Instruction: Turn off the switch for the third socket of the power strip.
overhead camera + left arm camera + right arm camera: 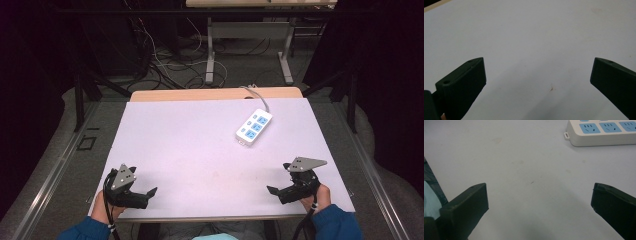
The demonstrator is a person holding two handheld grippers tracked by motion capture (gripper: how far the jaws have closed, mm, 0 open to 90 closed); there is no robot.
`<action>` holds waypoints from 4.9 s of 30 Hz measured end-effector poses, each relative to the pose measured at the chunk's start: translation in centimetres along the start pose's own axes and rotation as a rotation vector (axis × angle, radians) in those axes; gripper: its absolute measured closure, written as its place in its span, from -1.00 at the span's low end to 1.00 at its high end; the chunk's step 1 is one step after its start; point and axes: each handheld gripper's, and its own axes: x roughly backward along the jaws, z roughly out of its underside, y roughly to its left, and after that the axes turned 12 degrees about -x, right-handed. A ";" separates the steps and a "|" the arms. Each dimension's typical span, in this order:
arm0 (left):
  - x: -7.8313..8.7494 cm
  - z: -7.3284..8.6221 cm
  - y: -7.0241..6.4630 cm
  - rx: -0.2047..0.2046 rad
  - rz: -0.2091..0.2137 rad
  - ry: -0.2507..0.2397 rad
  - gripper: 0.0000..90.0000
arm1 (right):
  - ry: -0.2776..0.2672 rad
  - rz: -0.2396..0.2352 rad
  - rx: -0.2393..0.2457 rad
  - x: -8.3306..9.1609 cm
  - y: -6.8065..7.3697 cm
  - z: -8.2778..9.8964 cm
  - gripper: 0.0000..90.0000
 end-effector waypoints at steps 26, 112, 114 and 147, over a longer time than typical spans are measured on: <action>-0.1 0.0 0.0 0.000 -0.005 -0.003 -0.99 | 0.012 0.024 -0.032 -0.6 -0.8 -1.1 -0.99; -0.2 -0.1 -0.1 0.001 0.004 0.008 -0.99 | 0.004 0.063 -0.065 -8.4 -6.2 -10.2 -1.00; -0.2 -0.1 -0.1 -0.003 0.000 0.003 -0.99 | 0.004 0.058 -0.069 -8.5 -6.3 -10.3 -1.00; -0.4 -0.1 0.0 -0.002 -0.001 0.010 -0.99 | -0.020 0.040 -0.091 -11.4 -7.6 -13.3 -0.92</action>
